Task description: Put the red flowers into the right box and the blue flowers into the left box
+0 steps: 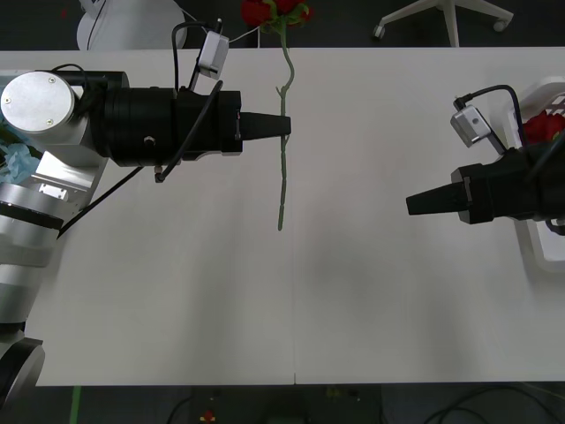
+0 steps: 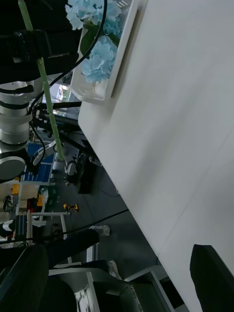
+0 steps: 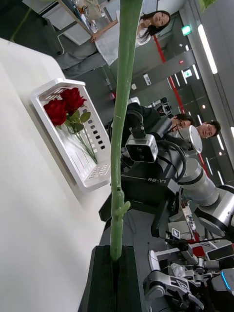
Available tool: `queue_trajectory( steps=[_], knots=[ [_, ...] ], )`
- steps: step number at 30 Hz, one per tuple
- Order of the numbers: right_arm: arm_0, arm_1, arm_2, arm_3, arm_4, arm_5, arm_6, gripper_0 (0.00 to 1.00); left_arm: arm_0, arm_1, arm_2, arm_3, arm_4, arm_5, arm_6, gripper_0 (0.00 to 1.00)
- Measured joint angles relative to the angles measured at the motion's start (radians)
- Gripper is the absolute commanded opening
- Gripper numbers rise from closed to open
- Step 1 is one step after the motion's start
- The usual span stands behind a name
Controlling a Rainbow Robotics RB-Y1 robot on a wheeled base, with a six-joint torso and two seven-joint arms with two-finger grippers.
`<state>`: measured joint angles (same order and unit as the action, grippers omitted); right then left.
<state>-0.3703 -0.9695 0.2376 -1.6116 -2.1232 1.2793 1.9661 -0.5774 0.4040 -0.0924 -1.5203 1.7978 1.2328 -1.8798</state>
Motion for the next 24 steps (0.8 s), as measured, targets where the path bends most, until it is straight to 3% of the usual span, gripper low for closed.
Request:
queue_trajectory(
  steps=[8,24],
  knots=[
    [0.078,0.073,0.012,-0.066,-0.001,-0.107,-0.004,0.84,0.000,0.000,0.000,0.000,0.000,0.000,0.000,0.00],
    [0.090,0.213,0.135,-0.112,-0.001,-0.301,-0.048,0.84,0.000,0.000,0.000,0.000,0.000,-0.001,0.000,0.00]
  ],
)
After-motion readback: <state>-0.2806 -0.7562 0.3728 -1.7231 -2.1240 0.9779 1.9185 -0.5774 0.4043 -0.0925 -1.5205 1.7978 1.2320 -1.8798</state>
